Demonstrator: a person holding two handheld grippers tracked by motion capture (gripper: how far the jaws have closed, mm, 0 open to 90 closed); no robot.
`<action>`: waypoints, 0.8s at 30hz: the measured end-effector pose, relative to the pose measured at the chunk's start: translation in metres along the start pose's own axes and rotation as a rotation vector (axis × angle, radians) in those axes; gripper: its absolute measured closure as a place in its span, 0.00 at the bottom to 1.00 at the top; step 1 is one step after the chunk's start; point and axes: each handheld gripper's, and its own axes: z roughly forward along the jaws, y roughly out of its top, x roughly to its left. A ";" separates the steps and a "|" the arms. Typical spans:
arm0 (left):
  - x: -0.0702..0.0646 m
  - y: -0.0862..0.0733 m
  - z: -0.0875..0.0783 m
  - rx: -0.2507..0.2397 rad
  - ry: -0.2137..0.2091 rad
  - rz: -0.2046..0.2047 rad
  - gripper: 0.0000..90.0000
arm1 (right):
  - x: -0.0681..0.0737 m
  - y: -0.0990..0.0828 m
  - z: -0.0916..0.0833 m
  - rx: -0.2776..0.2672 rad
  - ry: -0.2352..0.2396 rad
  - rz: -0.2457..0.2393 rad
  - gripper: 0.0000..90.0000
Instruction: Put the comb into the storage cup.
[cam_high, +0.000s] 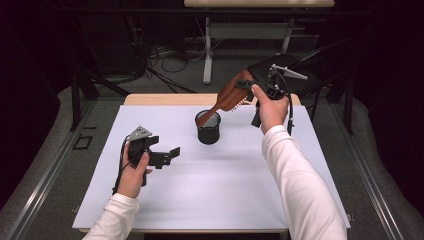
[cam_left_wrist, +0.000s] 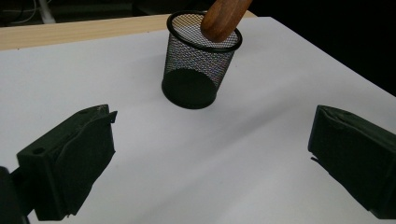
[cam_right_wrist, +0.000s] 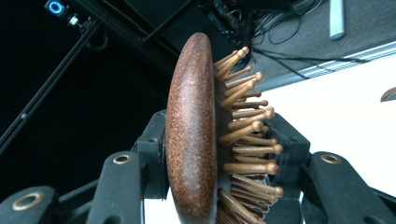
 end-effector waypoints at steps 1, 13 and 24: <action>0.000 0.000 0.000 0.001 0.000 0.000 0.01 | 0.000 0.001 0.000 -0.003 -0.008 0.004 0.55; 0.001 0.000 0.000 -0.006 0.000 -0.001 0.01 | 0.003 0.003 0.008 -0.029 -0.050 -0.001 0.54; 0.001 -0.001 0.001 -0.020 0.017 -0.006 0.01 | 0.002 0.002 0.014 -0.035 -0.065 -0.008 0.55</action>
